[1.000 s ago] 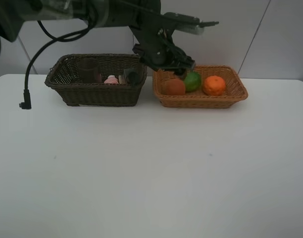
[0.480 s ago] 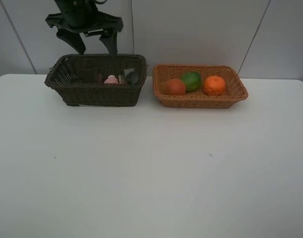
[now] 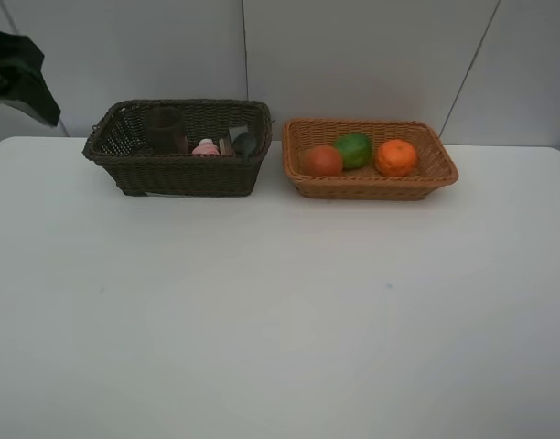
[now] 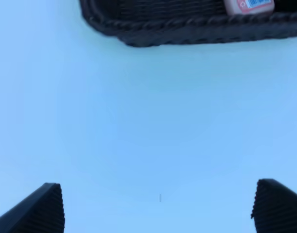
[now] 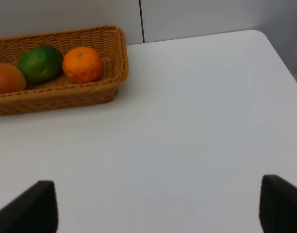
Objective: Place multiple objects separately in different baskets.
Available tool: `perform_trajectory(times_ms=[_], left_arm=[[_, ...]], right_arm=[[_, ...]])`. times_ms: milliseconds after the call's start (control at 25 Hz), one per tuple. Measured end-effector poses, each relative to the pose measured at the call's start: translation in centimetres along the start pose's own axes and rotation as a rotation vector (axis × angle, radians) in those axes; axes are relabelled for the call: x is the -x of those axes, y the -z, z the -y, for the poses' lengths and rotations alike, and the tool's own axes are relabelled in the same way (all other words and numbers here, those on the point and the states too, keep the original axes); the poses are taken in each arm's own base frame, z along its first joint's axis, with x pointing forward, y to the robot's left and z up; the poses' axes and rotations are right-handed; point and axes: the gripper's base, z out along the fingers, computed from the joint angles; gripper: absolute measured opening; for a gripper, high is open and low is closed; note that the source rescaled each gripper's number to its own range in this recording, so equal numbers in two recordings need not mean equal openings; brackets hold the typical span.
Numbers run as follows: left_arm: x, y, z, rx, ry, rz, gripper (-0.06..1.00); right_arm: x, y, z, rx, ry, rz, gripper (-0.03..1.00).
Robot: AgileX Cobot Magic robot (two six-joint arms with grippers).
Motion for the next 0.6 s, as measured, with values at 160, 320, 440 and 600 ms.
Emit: perform_trajectory(times_ms=[160, 320, 440, 600], left_arm=[[-4.1, 5.0, -0.8, -0.019, 0.022, 0.137, 1.0], [-7.9, 8.9, -1.5, -0.039, 0.033, 0.277, 1.0], [-10.5, 10.8, -2.0, -0.049, 0.039, 0.354, 1.0], [-13.8, 12.0, -2.5, -0.05, 0.015, 0.409, 1.0]], right_arm=[[0.0, 0.0, 0.0, 0.0, 0.0, 0.0, 0.82], [0.0, 0.0, 0.0, 0.0, 0.0, 0.0, 0.82], [0.0, 0.0, 0.0, 0.0, 0.0, 0.0, 0.82], [0.0, 0.0, 0.0, 0.0, 0.0, 0.0, 0.82]])
